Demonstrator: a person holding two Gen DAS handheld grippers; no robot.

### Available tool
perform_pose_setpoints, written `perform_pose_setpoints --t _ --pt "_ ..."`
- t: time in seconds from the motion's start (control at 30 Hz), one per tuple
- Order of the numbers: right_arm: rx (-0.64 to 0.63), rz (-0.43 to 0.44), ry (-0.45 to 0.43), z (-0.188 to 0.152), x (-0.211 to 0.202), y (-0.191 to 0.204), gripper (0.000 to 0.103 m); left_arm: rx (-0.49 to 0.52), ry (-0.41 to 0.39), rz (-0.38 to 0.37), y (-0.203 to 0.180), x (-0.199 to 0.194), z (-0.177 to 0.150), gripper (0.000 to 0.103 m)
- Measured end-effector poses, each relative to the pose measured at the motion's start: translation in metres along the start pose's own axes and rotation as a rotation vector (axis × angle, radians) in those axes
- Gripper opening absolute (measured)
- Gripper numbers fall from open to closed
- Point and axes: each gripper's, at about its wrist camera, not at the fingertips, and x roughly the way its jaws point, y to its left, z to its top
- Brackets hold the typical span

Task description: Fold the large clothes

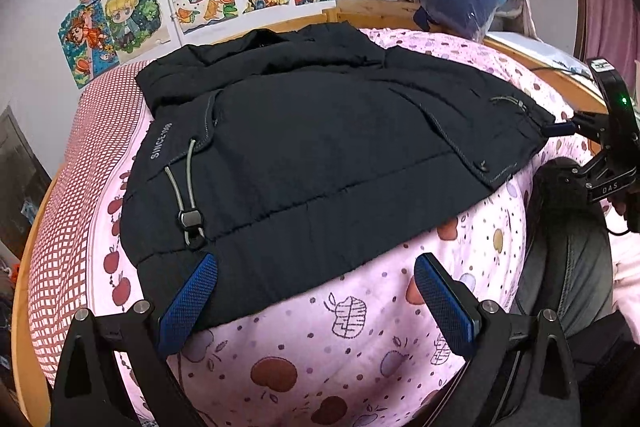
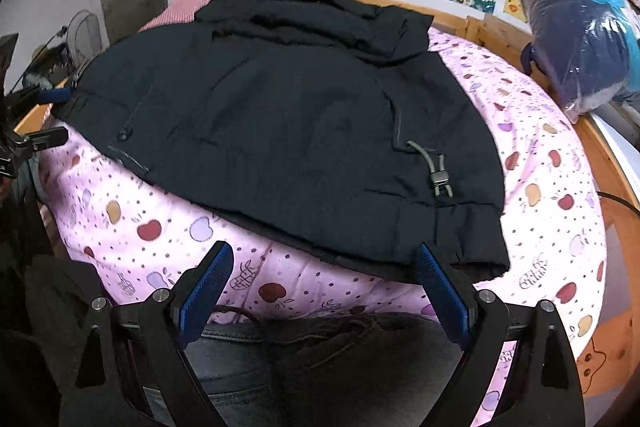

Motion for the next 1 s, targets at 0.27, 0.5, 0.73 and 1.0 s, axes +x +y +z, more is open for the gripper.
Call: perform_pose_setpoints --t 0.27,0.5,0.73,1.0 --pt "-0.073 -0.03 0.046 0.0 0.015 0.011 0.089 0.016 0.006 0.01 -0.005 0.006 -0.003 0.102" --pt "-0.108 -0.097 0.049 0.005 0.02 0.02 0.089 0.053 0.008 0.052 -0.013 0.011 -0.006 0.102" --pt "-0.021 -0.098 -0.012 0.023 0.019 0.01 0.089 0.041 0.008 0.047 -0.011 0.011 -0.004 0.103" --pt "-0.013 -0.046 -0.056 0.053 0.016 -0.001 0.089 0.033 0.0 0.056 -0.012 0.01 -0.002 0.103"
